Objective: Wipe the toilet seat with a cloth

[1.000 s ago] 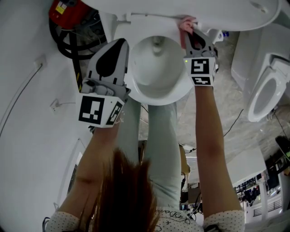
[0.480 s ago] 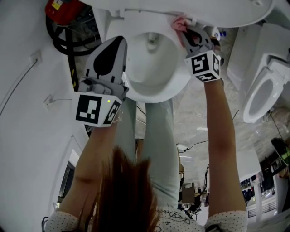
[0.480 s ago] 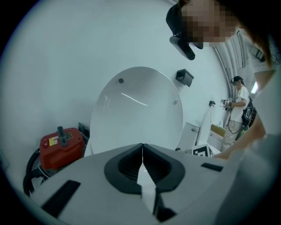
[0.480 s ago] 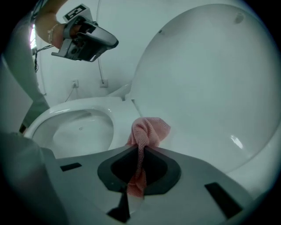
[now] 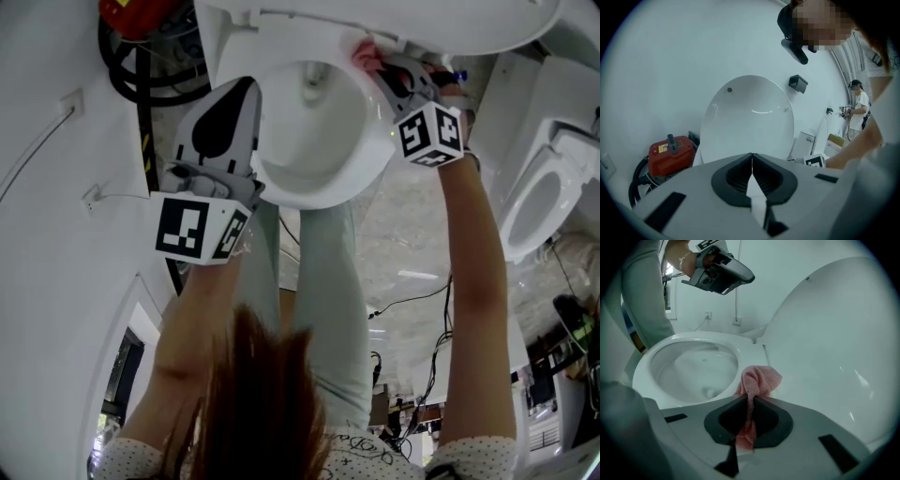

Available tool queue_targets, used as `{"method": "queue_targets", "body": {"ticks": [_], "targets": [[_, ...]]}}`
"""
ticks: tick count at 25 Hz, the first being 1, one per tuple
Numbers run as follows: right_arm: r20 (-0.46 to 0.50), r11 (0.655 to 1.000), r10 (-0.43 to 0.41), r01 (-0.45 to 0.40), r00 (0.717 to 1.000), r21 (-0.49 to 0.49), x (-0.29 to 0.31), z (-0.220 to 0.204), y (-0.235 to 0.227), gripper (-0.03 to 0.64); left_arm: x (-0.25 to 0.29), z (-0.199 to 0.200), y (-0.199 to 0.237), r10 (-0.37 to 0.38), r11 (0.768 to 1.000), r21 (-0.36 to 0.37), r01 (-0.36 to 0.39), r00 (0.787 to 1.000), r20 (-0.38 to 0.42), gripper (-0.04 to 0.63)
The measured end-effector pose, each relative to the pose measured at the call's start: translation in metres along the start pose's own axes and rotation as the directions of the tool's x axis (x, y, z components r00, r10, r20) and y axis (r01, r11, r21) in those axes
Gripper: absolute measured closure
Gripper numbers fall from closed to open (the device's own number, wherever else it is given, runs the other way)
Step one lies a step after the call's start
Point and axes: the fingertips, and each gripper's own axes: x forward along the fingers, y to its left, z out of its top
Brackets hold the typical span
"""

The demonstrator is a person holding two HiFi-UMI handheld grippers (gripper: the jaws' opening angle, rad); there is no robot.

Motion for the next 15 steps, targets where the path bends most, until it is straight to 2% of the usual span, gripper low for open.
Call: {"method": "queue_targets", "body": {"ticks": [7, 15], "targets": [[-0.003, 0.992, 0.067, -0.067, 0.998, -0.103, -0.004, -0.004, 0.013, 0.586, -0.014, -0.001, -0.003, 0.036, 0.999, -0.015, -0.036, 0.999, 0.025, 0.590], [-0.022, 0.984, 0.117, -0.119, 0.993, -0.131, -0.005, -0.007, 0.019, 0.586, -0.033, -0.013, -0.013, 0.062, 0.997, -0.035, -0.062, 0.998, 0.022, 0.589]]}}
